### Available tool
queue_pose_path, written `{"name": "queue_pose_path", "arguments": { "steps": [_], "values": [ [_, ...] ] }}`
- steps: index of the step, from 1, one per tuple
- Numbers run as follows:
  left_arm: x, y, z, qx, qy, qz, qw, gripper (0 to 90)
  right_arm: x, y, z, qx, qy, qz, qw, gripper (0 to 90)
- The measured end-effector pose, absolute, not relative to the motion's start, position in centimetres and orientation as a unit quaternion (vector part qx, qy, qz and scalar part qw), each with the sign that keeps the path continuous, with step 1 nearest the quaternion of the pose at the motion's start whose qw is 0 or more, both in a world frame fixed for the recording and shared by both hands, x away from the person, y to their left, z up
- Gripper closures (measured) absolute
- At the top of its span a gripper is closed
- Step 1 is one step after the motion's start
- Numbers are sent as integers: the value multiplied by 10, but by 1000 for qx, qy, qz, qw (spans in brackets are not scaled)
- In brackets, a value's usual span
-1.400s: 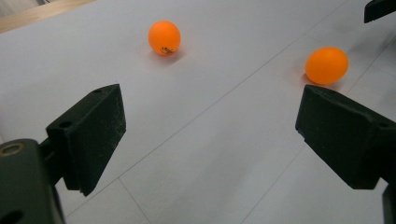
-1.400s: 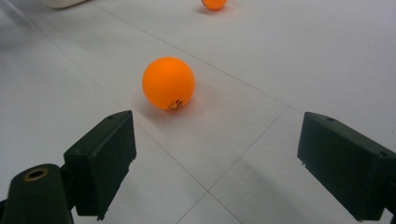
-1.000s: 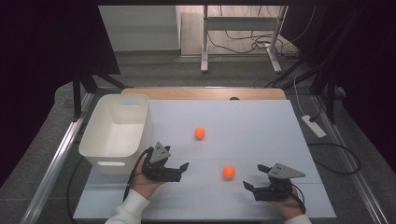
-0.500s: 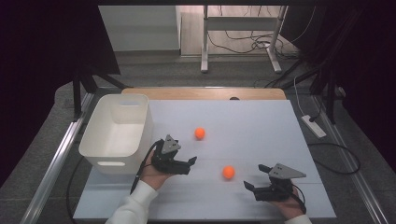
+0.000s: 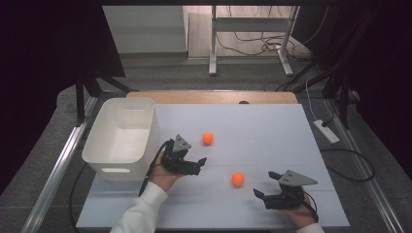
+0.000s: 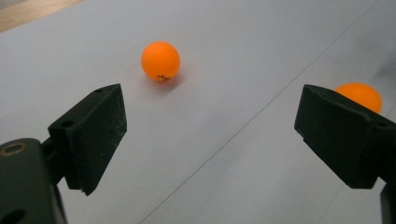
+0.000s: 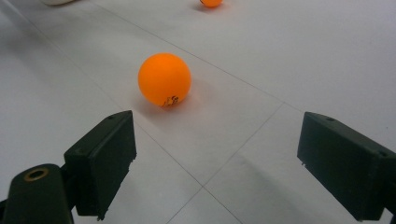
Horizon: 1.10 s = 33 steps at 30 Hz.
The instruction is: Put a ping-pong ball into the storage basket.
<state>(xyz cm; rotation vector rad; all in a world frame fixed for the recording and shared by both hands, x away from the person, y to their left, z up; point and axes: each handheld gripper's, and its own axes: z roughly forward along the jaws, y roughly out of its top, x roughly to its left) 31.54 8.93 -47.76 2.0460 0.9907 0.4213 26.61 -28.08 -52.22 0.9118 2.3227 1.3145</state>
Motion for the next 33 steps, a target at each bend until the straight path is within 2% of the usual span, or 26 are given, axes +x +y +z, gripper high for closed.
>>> {"name": "queue_pose_path", "arguments": {
  "steps": [22, 33],
  "values": [
    [344, 80, -484, 815, 404, 156, 385, 102, 268, -282, -522, 320, 811, 463, 160, 115],
    [359, 68, -479, 821, 399, 172, 371, 102, 267, -280, -522, 319, 811, 463, 161, 115]
  ]
}}
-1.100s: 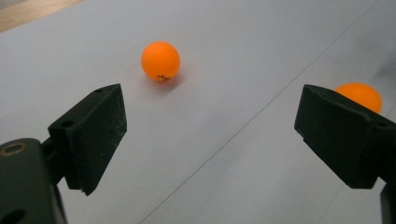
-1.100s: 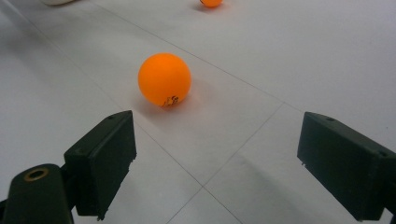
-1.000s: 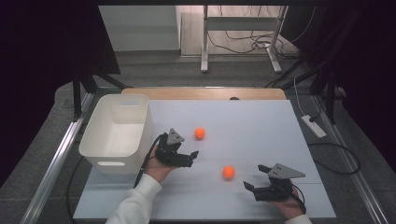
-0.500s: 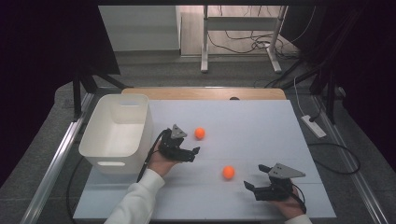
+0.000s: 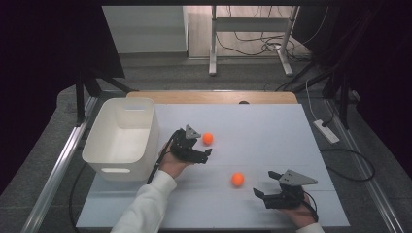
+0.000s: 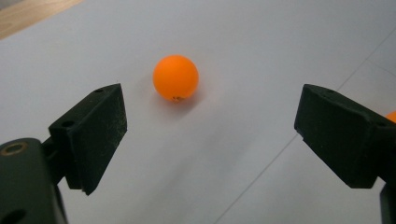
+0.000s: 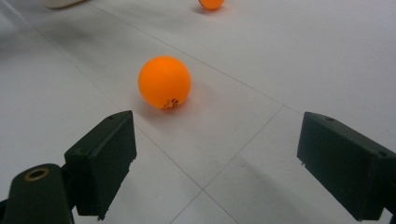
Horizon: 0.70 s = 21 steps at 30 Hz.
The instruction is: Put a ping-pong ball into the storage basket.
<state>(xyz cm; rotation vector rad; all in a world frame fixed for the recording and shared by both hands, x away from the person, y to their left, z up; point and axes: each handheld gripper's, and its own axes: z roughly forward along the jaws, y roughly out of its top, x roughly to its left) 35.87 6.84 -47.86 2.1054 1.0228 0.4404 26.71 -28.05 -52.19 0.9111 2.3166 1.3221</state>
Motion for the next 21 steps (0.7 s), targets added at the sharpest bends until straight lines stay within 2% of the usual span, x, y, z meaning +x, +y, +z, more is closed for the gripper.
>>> {"name": "queue_pose_path", "arguments": {
  "steps": [21],
  "values": [
    [390, 64, -490, 824, 410, 162, 355, 103, 266, -282, -521, 309, 814, 466, 159, 115]
  ]
}}
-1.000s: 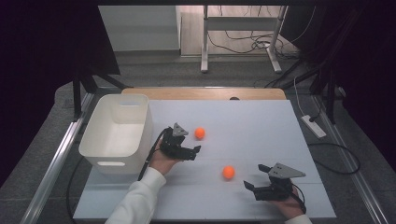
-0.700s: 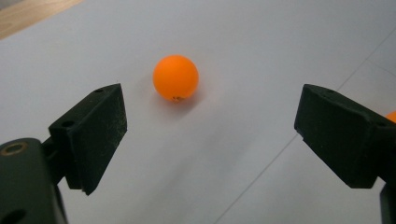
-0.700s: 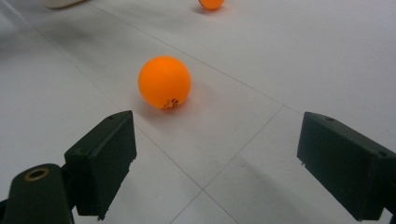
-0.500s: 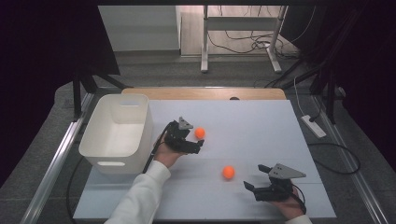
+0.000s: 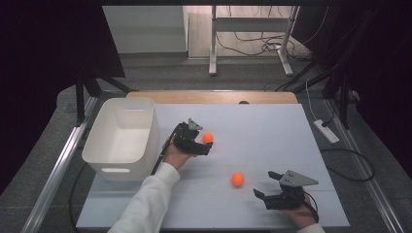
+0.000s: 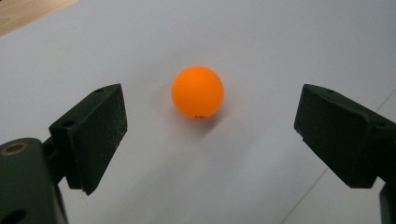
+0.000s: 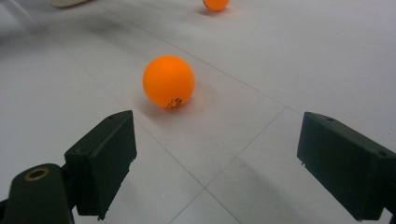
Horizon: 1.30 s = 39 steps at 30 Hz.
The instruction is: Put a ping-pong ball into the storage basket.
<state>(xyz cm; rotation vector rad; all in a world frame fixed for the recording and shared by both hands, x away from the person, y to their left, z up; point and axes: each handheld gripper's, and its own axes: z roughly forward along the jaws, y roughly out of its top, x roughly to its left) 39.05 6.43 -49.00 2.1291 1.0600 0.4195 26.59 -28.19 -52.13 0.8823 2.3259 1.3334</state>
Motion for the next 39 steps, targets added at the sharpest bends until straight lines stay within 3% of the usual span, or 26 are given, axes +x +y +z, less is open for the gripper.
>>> {"name": "queue_pose_path", "arguments": {
  "steps": [29, 39],
  "values": [
    [423, 48, -516, 833, 424, 137, 329, 108, 268, -285, -524, 312, 816, 459, 161, 116],
    [431, 46, -522, 832, 425, 136, 328, 150, 269, -285, -524, 311, 817, 458, 161, 117]
  ]
}}
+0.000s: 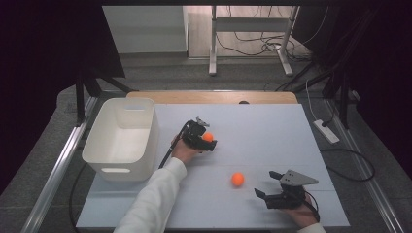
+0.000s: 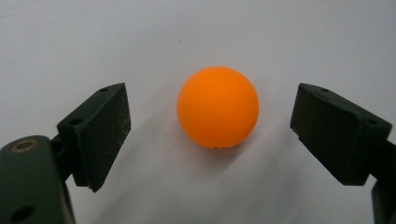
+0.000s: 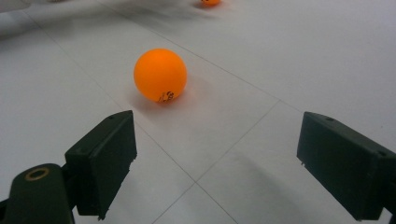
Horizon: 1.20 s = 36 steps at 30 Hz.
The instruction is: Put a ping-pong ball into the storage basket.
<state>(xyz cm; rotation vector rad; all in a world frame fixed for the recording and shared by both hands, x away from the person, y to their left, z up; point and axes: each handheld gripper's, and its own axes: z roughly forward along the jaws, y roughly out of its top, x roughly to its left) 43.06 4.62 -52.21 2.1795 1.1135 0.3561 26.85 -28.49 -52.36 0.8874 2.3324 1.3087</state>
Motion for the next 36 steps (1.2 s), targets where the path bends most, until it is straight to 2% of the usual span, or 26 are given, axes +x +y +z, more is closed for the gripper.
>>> {"name": "queue_pose_path", "arguments": {
  "steps": [12, 16, 21, 36],
  "values": [
    [434, 50, -525, 828, 429, 112, 344, 335, 268, -285, -523, 311, 817, 458, 161, 117],
    [435, 50, -527, 829, 429, 106, 344, 351, 269, -285, -524, 312, 817, 457, 161, 117],
    [436, 52, -529, 829, 428, 94, 347, 497, 269, -285, -524, 312, 818, 456, 161, 117],
    [425, 60, -509, 823, 420, 92, 372, 507, 269, -286, -524, 313, 818, 455, 163, 117]
  ]
}}
